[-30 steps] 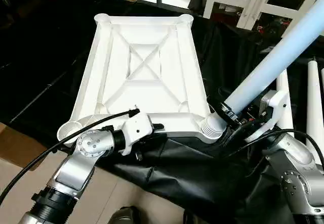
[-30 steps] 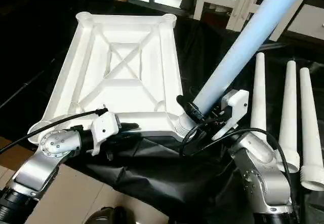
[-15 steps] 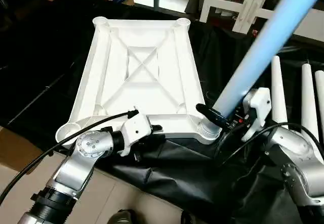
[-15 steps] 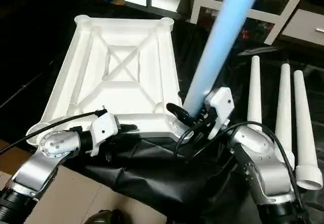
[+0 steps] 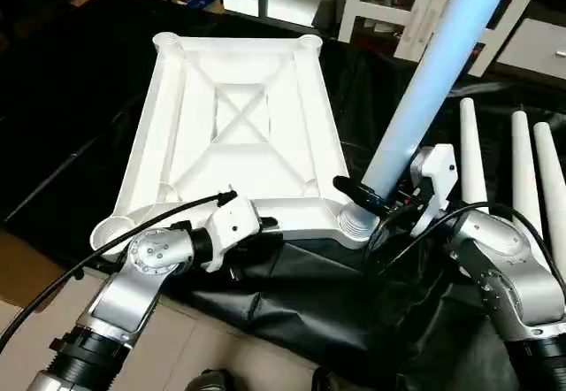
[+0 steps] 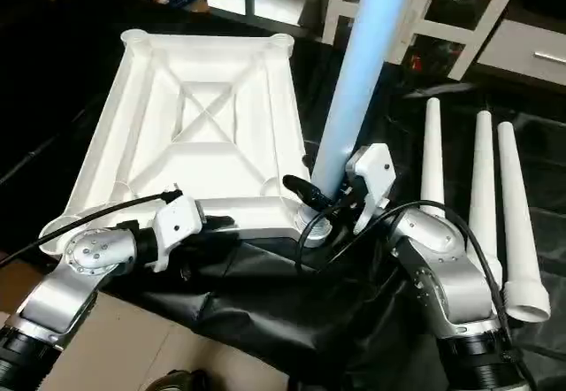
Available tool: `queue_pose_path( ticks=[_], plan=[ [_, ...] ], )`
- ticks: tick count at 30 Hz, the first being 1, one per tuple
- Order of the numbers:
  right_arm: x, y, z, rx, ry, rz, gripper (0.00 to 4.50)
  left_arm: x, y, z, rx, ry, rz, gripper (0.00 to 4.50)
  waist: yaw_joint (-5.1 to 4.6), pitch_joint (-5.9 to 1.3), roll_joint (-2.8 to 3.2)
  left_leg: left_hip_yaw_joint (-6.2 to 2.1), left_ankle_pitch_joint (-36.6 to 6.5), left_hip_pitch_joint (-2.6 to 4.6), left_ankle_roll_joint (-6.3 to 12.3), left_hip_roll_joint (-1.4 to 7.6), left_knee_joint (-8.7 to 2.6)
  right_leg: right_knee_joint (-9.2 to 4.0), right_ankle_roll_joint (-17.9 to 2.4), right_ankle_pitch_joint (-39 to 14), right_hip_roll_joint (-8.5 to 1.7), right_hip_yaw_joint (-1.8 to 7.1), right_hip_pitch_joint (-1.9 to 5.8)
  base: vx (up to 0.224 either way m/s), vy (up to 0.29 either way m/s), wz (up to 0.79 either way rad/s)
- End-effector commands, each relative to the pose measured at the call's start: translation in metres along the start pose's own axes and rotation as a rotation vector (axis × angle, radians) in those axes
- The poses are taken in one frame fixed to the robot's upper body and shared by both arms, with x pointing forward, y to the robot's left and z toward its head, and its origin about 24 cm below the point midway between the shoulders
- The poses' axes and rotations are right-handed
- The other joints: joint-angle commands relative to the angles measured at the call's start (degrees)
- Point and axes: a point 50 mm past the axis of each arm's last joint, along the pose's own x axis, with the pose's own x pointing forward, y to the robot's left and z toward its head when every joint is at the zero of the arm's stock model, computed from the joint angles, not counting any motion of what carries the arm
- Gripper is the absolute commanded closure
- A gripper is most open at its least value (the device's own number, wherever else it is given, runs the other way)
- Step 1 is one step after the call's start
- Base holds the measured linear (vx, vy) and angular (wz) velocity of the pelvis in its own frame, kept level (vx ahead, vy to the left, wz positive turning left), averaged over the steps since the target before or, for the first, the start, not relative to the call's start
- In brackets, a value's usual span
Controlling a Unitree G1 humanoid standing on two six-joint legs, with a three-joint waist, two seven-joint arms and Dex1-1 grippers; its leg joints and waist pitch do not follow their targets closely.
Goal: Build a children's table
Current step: Insert table leg to table base
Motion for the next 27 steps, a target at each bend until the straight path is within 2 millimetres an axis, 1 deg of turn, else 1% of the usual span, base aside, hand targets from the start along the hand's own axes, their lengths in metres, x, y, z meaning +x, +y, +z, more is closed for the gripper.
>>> queue_pose_path(
  ticks=[1,3,5,8,9,10,11,12,13,14,16,17,19,20,22,23,24,26,27],
  plan=[
    [-0.0131,0.0047,-0.0599,0.144,0.267,-0.061,2.69,0.0020,-0.0063,-0.0018,-0.010,0.012,-0.048,3.74,0.03,-1.19,1.01,-3.06,-25.6,1.01,-2.71,4.62,-5.84,-5.03,-8.0,-25.0,-4.03,2.65,-0.17,0.000,0.000,0.00],
    [-0.0135,0.0032,-0.0590,0.145,0.261,-0.076,2.69,0.0020,-0.0060,-0.0021,-0.011,0.017,-0.052,3.74,0.04,-1.11,0.83,-3.15,-26.9,1.19,-2.70,4.53,-5.89,-5.34,-7.3,-28.0,-4.11,2.70,-0.30,0.000,0.000,0.00],
    [-0.0145,0.0026,-0.0582,0.146,0.256,-0.081,2.69,0.0024,-0.0055,-0.0025,-0.012,0.026,-0.061,3.74,0.08,-1.06,0.84,-3.15,-26.9,1.31,-2.55,4.56,-5.97,-5.57,-6.8,-29.2,-4.09,2.77,-0.44,0.000,0.000,0.00],
    [-0.0151,0.0028,-0.0576,0.146,0.253,-0.083,2.69,0.0027,-0.0055,-0.0030,-0.013,0.034,-0.072,3.74,0.07,-1.07,0.97,-3.20,-27.2,1.40,-2.75,4.61,-6.11,-5.59,-6.7,-28.9,-4.01,2.70,-0.47,0.000,0.000,0.00],
    [-0.0155,0.0026,-0.0572,0.146,0.248,-0.091,2.69,0.0033,-0.0049,-0.0031,-0.011,0.039,-0.074,3.74,0.06,-1.06,1.09,-3.24,-27.3,1.34,-2.88,4.64,-6.20,-5.55,-6.8,-28.3,-3.96,2.66,-0.43,0.000,0.000,0.00],
    [-0.0152,0.0025,-0.0560,0.145,0.237,-0.108,2.69,0.0039,-0.0041,-0.0033,-0.009,0.048,-0.076,3.75,0.09,-1.06,1.43,-3.25,-27.5,1.37,-3.06,4.65,-6.24,-5.53,-6.9,-27.9,-3.96,2.66,-0.44,0.000,0.000,0.00],
    [-0.0150,0.0023,-0.0554,0.144,0.231,-0.116,2.69,0.0041,-0.0038,-0.0032,-0.007,0.050,-0.076,3.76,0.02,-1.11,1.23,-3.14,-27.3,1.37,-3.08,4.63,-6.21,-5.44,-7.4,-26.3,-3.83,2.64,-0.42,0.000,0.000,0.00],
    [-0.0145,0.0017,-0.0548,0.144,0.226,-0.129,2.69,0.0042,-0.0038,-0.0032,-0.009,0.052,-0.077,3.77,0.04,-1.11,1.25,-3.11,-27.2,1.38,-3.09,4.64,-6.22,-5.44,-7.4,-26.1,-3.84,2.65,-0.41,0.000,0.000,0.00],
    [-0.0142,0.0015,-0.0546,0.144,0.224,-0.135,2.69,0.0043,-0.0037,-0.0031,-0.010,0.053,-0.078,3.77,0.06,-1.06,1.44,-3.13,-27.3,1.35,-3.19,4.64,-6.26,-5.39,-7.5,-26.0,-3.85,2.64,-0.40,0.000,0.000,0.00],
    [-0.0139,0.0012,-0.0542,0.145,0.220,-0.143,2.69,0.0044,-0.0038,-0.0030,-0.012,0.053,-0.078,3.77,-0.01,-1.05,1.43,-3.12,-27.5,1.39,-3.34,4.65,-6.29,-5.44,-7.6,-25.9,-3.85,2.60,-0.42,0.000,0.000,0.00],
    [-0.0133,0.0004,-0.0539,0.144,0.218,-0.168,2.69,0.0046,-0.0039,-0.0032,-0.017,0.058,-0.080,3.77,-0.06,-0.97,1.34,-3.21,-28.1,1.31,-3.49,4.63,-6.39,-5.47,-7.5,-26.7,-3.88,2.56,-0.36,0.000,0.000,0.00],
    [-0.0132,0.0002,-0.0538,0.142,0.217,-0.171,2.69,0.0047,-0.0039,-0.0033,-0.017,0.060,-0.080,3.77,-0.05,-0.98,1.43,-3.23,-28.3,1.38,-3.62,4.61,-6.42,-5.53,-7.3,-27.1,-3.91,2.57,-0.44,0.000,0.000,0.00],
    [-0.0128,0.0001,-0.0533,0.134,0.216,-0.184,2.69,0.0050,-0.0043,-0.0037,-0.017,0.067,-0.081,3.77,-0.09,-0.91,1.41,-3.32,-28.8,1.33,-3.73,4.62,-6.51,-5.61,-6.9,-27.8,-3.94,2.56,-0.43,0.000,0.000,0.00],
    [-0.0127,0.0006,-0.0531,0.133,0.215,-0.185,2.69,0.0052,-0.0054,-0.0039,-0.018,0.069,-0.087,3.77,-0.12,-0.72,1.29,-3.34,-29.5,1.40,-3.78,4.62,-6.58,-5.78,-6.5,-28.8,-3.92,2.56,-0.62,0.000,0.000,0.00],
    [-0.0127,0.0009,-0.0530,0.134,0.214,-0.186,2.69,0.0053,-0.0060,-0.0039,-0.019,0.070,-0.091,3.77,-0.10,-0.71,1.35,-3.39,-30.1,1.54,-3.80,4.60,-6.58,-5.91,-6.0,-30.0,-4.00,2.62,-0.75,0.000,0.000,0.00],
    [-0.0130,0.0011,-0.0530,0.132,0.215,-0.190,2.69,0.0052,-0.0075,-0.0037,-0.025,0.071,-0.104,3.77,-0.12,-0.61,1.17,-3.43,-30.4,1.48,-3.74,4.58,-6.61,-6.01,-5.7,-30.7,-4.01,2.63,-0.79,0.000,0.000,0.00],
    [-0.0134,0.0014,-0.0531,0.129,0.216,-0.193,2.69,0.0049,-0.0086,-0.0036,-0.026,0.076,-0.114,3.77,-0.05,-0.55,1.33,-3.49,-30.5,1.50,-3.71,4.59,-6.65,-6.06,-5.3,-31.3,-4.09,2.70,-0.86,0.000,0.000,0.00],
    [-0.0137,0.0016,-0.0530,0.126,0.216,-0.198,2.69,0.0045,-0.0093,-0.0033,-0.028,0.082,-0.123,3.77,-0.07,-0.55,1.28,-3.46,-30.8,1.60,-3.68,4.59,-6.65,-6.15,-5.1,-31.5,-4.02,2.70,-0.98,0.000,0.000,0.00],
    [-0.0133,0.0013,-0.0524,0.122,0.212,-0.206,2.69,0.0041,-0.0091,-0.0032,-0.029,0.088,-0.124,3.77,-0.03,-0.52,1.54,-3.46,-30.5,1.58,-3.77,4.64,-6.69,-6.09,-5.2,-30.7,-4.01,2.73,-0.97,0.000,0.000,0.00]
  ],
)
